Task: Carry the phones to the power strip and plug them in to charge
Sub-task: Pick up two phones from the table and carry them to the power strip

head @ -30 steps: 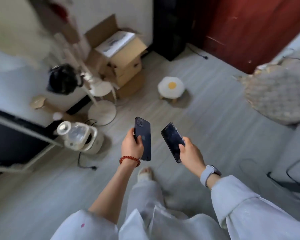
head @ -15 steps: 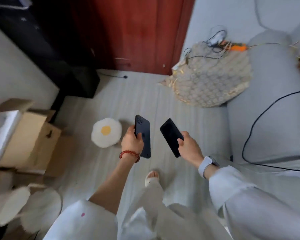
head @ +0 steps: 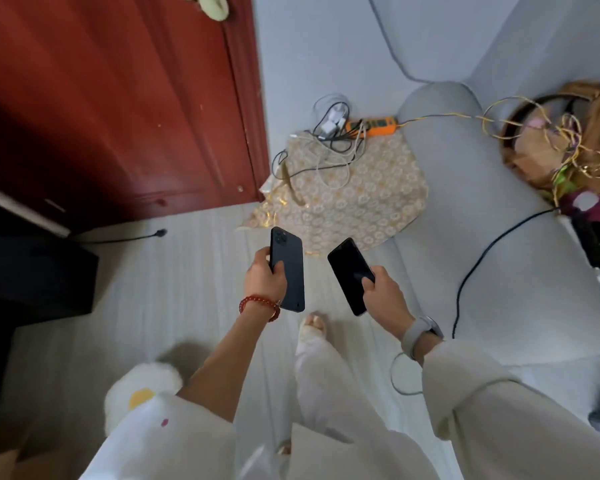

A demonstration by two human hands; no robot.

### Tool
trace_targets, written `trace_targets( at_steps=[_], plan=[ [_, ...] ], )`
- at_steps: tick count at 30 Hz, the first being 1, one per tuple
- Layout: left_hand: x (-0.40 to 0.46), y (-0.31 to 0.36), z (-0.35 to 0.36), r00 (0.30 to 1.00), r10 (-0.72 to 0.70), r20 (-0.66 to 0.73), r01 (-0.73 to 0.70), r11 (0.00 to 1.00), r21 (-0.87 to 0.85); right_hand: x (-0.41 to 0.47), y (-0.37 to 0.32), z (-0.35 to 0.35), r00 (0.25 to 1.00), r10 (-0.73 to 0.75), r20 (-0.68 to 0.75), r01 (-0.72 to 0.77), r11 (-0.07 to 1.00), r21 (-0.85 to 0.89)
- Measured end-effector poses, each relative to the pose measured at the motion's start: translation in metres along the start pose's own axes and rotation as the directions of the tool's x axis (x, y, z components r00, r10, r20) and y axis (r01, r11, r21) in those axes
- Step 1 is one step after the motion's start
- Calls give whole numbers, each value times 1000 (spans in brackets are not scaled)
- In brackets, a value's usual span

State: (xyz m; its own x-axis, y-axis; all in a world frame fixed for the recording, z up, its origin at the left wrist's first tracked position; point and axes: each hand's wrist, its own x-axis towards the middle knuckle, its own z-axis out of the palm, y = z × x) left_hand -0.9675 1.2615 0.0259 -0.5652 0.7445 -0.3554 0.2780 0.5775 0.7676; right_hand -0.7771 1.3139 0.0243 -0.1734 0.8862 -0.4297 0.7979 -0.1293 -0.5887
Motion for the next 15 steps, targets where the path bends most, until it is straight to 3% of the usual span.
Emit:
trace_targets(
  at_steps=[11, 15],
  plan=[
    [202, 102, 108, 979, -125, 161, 132, 991, -35, 233, -16, -72, 977, 211, -18, -200, 946, 257],
    [261, 118, 153, 960, -183, 212, 192, 981, -21, 308, -5, -89, 953, 303, 8, -293, 916, 272]
  ],
)
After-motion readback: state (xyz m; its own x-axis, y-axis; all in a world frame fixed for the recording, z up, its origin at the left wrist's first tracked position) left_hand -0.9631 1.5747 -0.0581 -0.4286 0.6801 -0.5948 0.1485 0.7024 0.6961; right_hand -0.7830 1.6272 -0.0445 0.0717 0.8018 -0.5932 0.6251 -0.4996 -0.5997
